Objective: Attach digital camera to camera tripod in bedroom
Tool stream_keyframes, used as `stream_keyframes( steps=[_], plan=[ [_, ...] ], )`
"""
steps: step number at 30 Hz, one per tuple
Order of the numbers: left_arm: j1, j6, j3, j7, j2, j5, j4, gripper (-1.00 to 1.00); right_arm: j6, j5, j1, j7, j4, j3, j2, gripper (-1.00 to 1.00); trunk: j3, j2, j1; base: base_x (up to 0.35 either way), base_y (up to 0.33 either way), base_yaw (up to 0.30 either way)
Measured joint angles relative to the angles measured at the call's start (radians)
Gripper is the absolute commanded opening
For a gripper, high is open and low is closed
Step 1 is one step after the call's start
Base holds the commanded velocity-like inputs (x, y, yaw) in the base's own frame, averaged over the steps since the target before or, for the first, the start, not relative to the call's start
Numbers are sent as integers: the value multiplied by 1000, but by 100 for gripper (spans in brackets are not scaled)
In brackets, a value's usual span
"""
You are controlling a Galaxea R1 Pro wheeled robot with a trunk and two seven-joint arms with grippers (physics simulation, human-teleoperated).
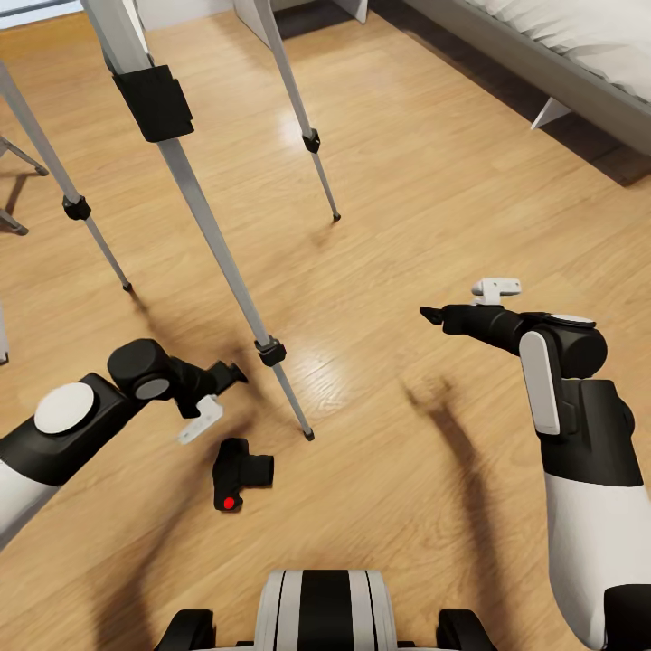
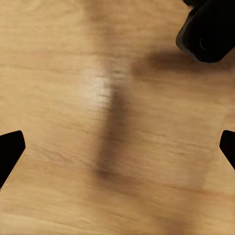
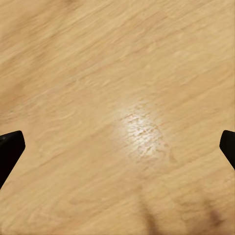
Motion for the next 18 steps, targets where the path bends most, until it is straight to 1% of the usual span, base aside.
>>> stream_keyframes(
  steps=[1,2,5,13,15,16,18],
  plan=[
    [-5,0,-11,0,1,3,6,100,0,0,0,0,0,0,0,100,0,0,0,0,0,0],
    [-5,0,-12,0,1,4,6,100,0,0,0,0,0,0,0,100,0,0,0,0,0,0],
    [-15,-1,-38,-3,-1,10,33,100,0,0,0,2,0,0,-1,100,0,0,0,0,0,0],
    [-23,-1,-66,-4,-4,14,66,100,0,0,0,4,0,-1,-5,100,0,0,0,0,0,0],
    [-25,-1,-88,-4,-3,14,72,100,0,1,5,5,0,-2,-6,100,0,0,0,0,0,0],
    [-25,-1,-89,-4,-3,14,73,100,0,1,5,5,0,-2,-6,100,0,0,0,0,0,0],
    [-32,-1,-121,-5,-2,15,78,100,0,0,11,5,0,-2,-6,100,0,0,0,0,0,0]
  ],
)
